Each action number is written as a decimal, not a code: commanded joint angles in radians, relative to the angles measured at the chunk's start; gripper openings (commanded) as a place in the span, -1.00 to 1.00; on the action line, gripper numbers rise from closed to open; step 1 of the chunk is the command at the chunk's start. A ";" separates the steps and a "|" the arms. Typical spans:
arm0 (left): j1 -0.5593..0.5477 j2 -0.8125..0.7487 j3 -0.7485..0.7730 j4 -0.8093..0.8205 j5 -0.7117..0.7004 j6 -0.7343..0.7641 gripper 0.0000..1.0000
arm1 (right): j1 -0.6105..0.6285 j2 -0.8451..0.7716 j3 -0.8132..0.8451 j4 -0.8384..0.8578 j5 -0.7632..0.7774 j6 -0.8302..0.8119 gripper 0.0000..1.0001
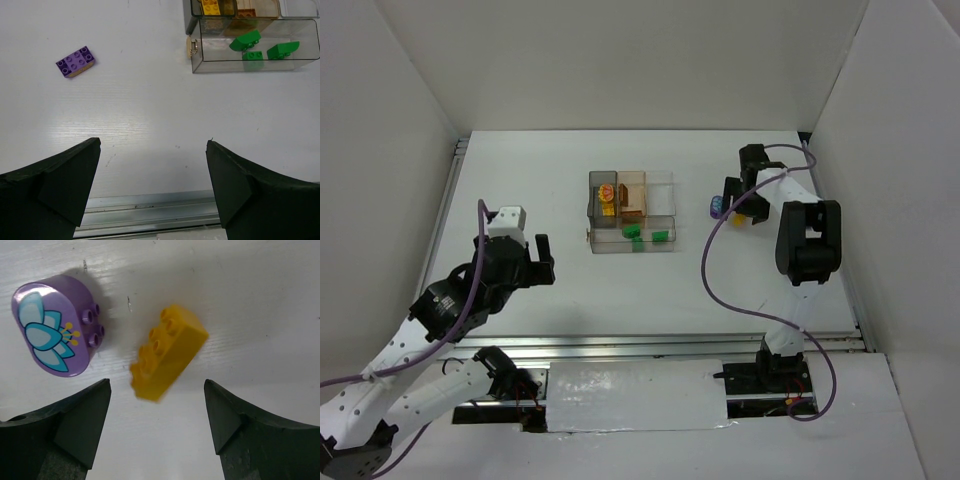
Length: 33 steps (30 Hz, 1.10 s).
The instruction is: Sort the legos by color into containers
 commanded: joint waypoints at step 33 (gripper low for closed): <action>0.005 0.012 0.013 0.066 0.074 0.052 0.99 | -0.075 0.144 0.320 -0.044 -0.072 0.034 0.73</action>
